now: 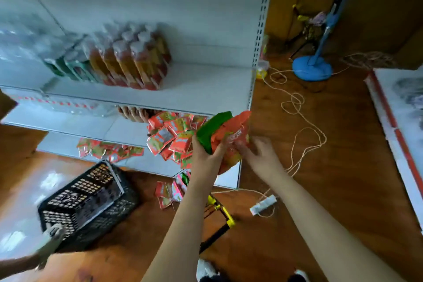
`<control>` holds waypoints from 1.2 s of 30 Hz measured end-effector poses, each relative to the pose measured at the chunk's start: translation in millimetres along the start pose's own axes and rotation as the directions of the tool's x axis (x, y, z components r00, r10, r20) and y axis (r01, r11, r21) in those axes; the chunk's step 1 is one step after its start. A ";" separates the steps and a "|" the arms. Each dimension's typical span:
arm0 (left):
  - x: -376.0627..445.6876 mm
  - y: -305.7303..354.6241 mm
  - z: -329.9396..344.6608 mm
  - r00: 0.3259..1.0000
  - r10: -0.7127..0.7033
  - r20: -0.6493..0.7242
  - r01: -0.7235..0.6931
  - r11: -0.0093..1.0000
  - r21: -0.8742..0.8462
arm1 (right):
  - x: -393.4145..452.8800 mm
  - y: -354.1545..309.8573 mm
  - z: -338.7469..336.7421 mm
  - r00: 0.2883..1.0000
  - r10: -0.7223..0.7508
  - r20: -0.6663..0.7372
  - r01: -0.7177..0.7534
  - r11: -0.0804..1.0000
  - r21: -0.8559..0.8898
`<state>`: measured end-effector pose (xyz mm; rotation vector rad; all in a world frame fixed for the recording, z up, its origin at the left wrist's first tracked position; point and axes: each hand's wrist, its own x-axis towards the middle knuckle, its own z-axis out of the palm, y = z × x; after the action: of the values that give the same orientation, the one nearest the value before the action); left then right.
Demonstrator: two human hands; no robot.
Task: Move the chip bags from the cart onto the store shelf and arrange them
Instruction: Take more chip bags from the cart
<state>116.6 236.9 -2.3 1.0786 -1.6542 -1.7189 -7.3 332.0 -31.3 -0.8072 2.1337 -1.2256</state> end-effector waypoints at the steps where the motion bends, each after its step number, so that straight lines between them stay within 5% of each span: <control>1: -5.5 10.8 22.0 1.000 -0.005 0.011 0.005 1.000 -0.022 | -7.9 -1.7 -28.7 1.000 0.011 -0.003 -0.011 1.000 0.000; 7: -41.0 59.3 181.8 0.968 -0.067 0.243 0.091 0.992 -0.086 | -55.8 10.3 -207.3 0.995 0.091 -0.044 -0.080 0.974 0.210; 15: -86.7 91.9 420.7 0.825 -0.015 0.564 0.117 0.982 -0.145 | -95.1 91.0 -410.8 0.918 0.202 -0.342 -0.059 0.921 0.384; 20: -95.6 78.4 548.2 0.659 -0.021 0.752 0.021 1.000 0.010 | -99.3 158.9 -495.8 0.693 0.281 -0.664 -0.027 0.930 0.366; 24: -76.0 57.7 647.5 0.560 -0.121 0.820 -0.003 0.989 0.148 | -87.3 216.8 -556.5 0.575 0.440 -0.690 -0.095 0.874 0.477; 36: 55.6 81.9 944.1 0.188 -0.282 0.941 -0.073 0.951 0.300 | 31.0 318.8 -783.7 0.465 0.602 -0.649 -0.173 0.781 0.600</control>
<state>-701.6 718.1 9.3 -0.0850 -2.6812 -2.5918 -653.2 876.5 23.9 0.6527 2.2819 -1.9463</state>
